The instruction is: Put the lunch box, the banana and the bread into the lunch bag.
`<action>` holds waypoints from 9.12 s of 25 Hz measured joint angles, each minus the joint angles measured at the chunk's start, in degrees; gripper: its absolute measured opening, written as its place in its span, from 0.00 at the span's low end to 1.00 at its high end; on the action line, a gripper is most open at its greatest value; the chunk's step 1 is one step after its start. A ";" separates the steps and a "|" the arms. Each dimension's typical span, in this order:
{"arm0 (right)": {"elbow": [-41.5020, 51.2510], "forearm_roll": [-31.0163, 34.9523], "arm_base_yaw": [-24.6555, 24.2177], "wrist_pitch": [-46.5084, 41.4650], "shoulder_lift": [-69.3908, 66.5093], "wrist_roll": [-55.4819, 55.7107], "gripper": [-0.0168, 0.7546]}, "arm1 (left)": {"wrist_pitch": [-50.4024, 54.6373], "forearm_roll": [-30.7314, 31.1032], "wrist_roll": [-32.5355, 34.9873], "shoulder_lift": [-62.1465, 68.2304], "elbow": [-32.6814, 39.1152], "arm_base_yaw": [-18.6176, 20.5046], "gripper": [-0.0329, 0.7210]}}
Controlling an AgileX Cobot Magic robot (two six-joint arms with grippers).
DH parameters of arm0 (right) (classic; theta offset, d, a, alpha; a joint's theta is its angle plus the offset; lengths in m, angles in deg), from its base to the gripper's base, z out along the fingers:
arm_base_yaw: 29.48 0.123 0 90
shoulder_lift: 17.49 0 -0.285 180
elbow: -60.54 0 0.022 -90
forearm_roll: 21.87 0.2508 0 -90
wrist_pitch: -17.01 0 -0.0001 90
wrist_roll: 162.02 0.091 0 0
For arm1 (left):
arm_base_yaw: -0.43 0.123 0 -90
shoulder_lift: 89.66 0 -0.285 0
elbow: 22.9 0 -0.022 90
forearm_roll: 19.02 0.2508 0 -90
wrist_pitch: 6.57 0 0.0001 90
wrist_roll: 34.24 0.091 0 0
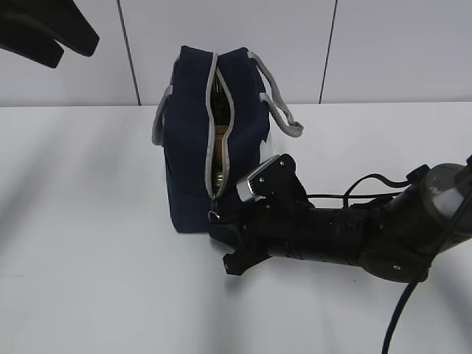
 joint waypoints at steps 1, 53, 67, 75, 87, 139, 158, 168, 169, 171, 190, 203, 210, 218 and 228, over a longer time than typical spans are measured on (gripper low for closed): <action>0.00 0.03 0.00 0.00 0.00 0.00 0.12 | 0.00 0.00 0.00 0.00 0.00 0.00 0.62; -5.36 -31.75 -5.43 0.64 14.86 23.53 0.00 | -0.25 0.22 0.00 0.37 0.00 0.00 0.62; -20.04 -52.27 -5.52 0.42 15.45 43.84 0.00 | -2.84 -0.05 0.98 1.13 0.07 0.00 0.62; -23.83 -53.77 -6.52 0.46 15.45 47.96 0.00 | -8.41 -5.30 6.95 1.13 8.79 0.00 0.62; -28.42 -56.37 -7.94 0.53 15.45 54.52 0.00 | -17.50 -15.74 21.17 1.13 19.38 0.00 0.62; -44.33 -68.20 -8.01 -7.93 13.39 72.61 0.00 | -24.78 -28.38 37.86 4.28 23.14 0.00 0.62; -44.57 -68.20 -8.37 -9.49 9.92 73.42 0.00 | -27.59 -30.99 43.92 4.34 23.14 0.00 0.62; -44.57 -68.20 -8.37 -9.69 9.92 73.50 0.00 | -27.65 -30.99 45.32 6.11 23.14 0.00 0.61; -44.57 -68.20 -8.37 -9.69 9.92 73.50 0.00 | -27.58 -31.00 45.32 6.22 23.14 0.00 0.60; -44.57 -68.20 -8.37 -9.69 9.92 73.50 0.00 | -27.40 -31.27 45.32 6.29 23.14 0.00 0.58; -44.57 -68.20 -8.37 -9.69 9.92 73.63 0.00 | -28.54 -38.69 48.93 11.76 23.14 0.00 0.46; -45.90 -68.20 -8.37 -9.57 9.92 74.14 0.00 | -27.56 -39.95 49.34 12.59 23.14 0.00 0.07; -47.47 -68.20 -8.37 -10.04 9.58 74.77 0.00 | -26.66 -39.82 49.34 12.59 23.14 0.00 0.06; -48.31 -67.87 -8.37 -13.12 8.77 76.52 0.00 | -26.04 -39.68 49.40 12.64 23.14 0.00 0.06; -55.80 -67.98 -8.66 -11.73 2.21 81.98 0.00 | -24.29 -37.36 49.40 12.64 23.14 0.00 0.05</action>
